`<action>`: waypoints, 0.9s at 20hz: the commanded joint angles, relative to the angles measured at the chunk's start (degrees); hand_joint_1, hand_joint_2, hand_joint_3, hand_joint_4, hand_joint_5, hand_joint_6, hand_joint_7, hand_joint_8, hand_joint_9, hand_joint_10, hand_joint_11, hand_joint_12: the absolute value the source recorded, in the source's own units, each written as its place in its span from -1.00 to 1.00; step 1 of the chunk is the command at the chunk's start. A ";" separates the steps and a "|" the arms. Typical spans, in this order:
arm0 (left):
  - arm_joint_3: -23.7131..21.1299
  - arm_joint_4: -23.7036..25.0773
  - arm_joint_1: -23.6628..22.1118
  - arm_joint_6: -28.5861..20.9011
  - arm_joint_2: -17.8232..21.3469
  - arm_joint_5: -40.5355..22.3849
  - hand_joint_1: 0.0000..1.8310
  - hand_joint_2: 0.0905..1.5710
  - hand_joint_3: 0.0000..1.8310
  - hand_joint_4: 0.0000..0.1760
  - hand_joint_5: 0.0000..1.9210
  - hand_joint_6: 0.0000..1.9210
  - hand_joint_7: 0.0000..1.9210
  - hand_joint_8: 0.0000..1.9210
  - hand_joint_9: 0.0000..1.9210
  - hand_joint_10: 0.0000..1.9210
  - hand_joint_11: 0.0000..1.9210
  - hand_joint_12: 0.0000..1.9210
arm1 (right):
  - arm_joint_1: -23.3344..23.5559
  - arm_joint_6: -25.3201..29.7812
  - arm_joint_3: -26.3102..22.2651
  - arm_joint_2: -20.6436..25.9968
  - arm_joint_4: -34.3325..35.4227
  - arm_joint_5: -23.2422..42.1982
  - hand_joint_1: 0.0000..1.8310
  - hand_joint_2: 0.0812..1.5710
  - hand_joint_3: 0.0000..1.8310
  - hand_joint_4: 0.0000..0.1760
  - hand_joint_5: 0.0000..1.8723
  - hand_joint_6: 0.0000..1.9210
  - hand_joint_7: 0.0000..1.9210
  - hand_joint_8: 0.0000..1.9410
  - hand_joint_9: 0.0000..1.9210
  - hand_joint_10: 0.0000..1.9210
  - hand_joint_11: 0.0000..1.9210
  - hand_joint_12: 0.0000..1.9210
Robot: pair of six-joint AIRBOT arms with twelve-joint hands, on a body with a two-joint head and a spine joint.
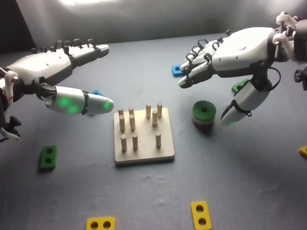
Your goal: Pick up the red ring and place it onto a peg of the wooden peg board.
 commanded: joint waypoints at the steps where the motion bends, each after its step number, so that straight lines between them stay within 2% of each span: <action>1: 0.38 -0.08 -0.92 -0.13 -0.14 -6.32 -0.59 0.17 -0.99 0.95 -1.00 -1.00 -1.00 -1.00 -1.00 -1.00 -1.00 -1.00 | 0.96 0.21 0.25 -0.42 1.87 0.28 -0.17 0.11 -1.00 -0.71 -0.69 -0.97 -0.89 -0.99 -1.00 -1.00 -1.00 -1.00; 2: 0.40 -0.07 -1.03 -0.13 -0.14 -6.29 -0.61 0.16 -0.99 0.95 -1.00 -1.00 -1.00 -1.00 -1.00 -1.00 -1.00 -1.00 | 0.94 0.29 0.50 -0.61 1.87 0.28 -0.15 0.11 -0.99 -0.77 -0.68 -0.97 -0.89 -0.99 -1.00 -1.00 -1.00 -1.00; 3: 0.41 -0.04 -1.07 -0.13 -0.13 -6.23 -0.60 0.16 -1.00 0.99 -1.00 -1.00 -1.00 -1.00 -1.00 -1.00 -1.00 -1.00 | 0.93 0.43 0.85 -0.91 1.85 0.28 -0.13 0.12 -0.99 -0.91 -0.67 -0.97 -0.89 -0.99 -1.00 -1.00 -1.00 -1.00; 5: 0.43 0.03 -1.09 -0.15 -0.10 -6.18 -0.60 0.17 -0.99 1.00 -1.00 -1.00 -1.00 -1.00 -1.00 -1.00 -1.00 -1.00 | 0.90 0.72 1.14 -1.26 1.63 0.28 -0.18 0.11 -1.00 -0.85 -0.67 -0.97 -0.89 -0.99 -1.00 -1.00 -1.00 -1.00; 7: 0.46 0.12 -1.23 -0.16 -0.10 -6.12 -0.59 0.17 -0.99 1.00 -1.00 -1.00 -1.00 -1.00 -1.00 -1.00 -1.00 -1.00 | 0.88 0.80 1.14 -1.44 1.33 0.28 -0.18 0.10 -1.00 -0.90 -0.66 -0.97 -0.90 -1.00 -1.00 -1.00 -1.00 -1.00; 8: 0.47 0.15 -1.29 -0.16 -0.11 -6.10 -0.58 0.17 -1.00 0.89 -1.00 -1.00 -1.00 -1.00 -1.00 -1.00 -1.00 -1.00 | 0.88 0.82 1.16 -1.55 1.15 0.27 -0.12 0.11 -1.00 -1.00 -0.65 -0.96 -0.89 -0.99 -1.00 -1.00 -1.00 -1.00; 11: 0.48 0.19 -1.35 -0.20 -0.12 -6.07 -0.58 0.18 -0.99 0.98 -1.00 -1.00 -1.00 -1.00 -1.00 -1.00 -1.00 -1.00 | 0.84 0.88 1.41 -1.92 1.01 0.26 -0.09 0.12 -0.99 -0.98 -0.63 -0.96 -0.89 -1.00 -1.00 -1.00 -1.00 -1.00; 14: 0.53 0.19 -1.35 -0.21 -0.12 -5.97 -0.59 0.17 -1.00 0.91 -1.00 -1.00 -1.00 -1.00 -1.00 -1.00 -1.00 -1.00 | 0.74 1.02 1.66 -2.20 0.82 0.26 -0.05 0.14 -0.99 -1.00 -0.59 -0.95 -0.87 -0.99 -1.00 -1.00 -1.00 -1.00; 15: 0.55 0.19 -1.35 -0.27 -0.13 -5.97 -0.60 0.17 -1.00 0.83 -1.00 -1.00 -1.00 -1.00 -1.00 -1.00 -1.00 -1.00 | 0.73 1.11 1.74 -2.27 0.74 0.26 -0.05 0.14 -0.99 -1.00 -0.57 -0.95 -0.86 -0.99 -1.00 -1.00 -1.00 -1.00; 17: 0.55 0.21 -1.42 -0.28 -0.13 -5.97 -0.60 0.17 -1.00 0.86 -1.00 -1.00 -1.00 -1.00 -1.00 -1.00 -1.00 -1.00 | 0.69 1.22 1.94 -2.46 0.59 0.26 0.00 0.14 -0.99 -1.00 -0.54 -0.94 -0.86 -0.99 -1.00 -1.00 -1.00 -1.00; 18: 0.58 0.21 -1.42 -0.29 -0.13 -5.96 -0.61 0.16 -1.00 0.95 -1.00 -1.00 -1.00 -1.00 -1.00 -1.00 -1.00 -1.00 | 0.67 1.30 2.02 -2.56 0.52 0.26 -0.01 0.15 -0.99 -1.00 -0.52 -0.94 -0.86 -0.99 -1.00 -1.00 -1.00 -1.00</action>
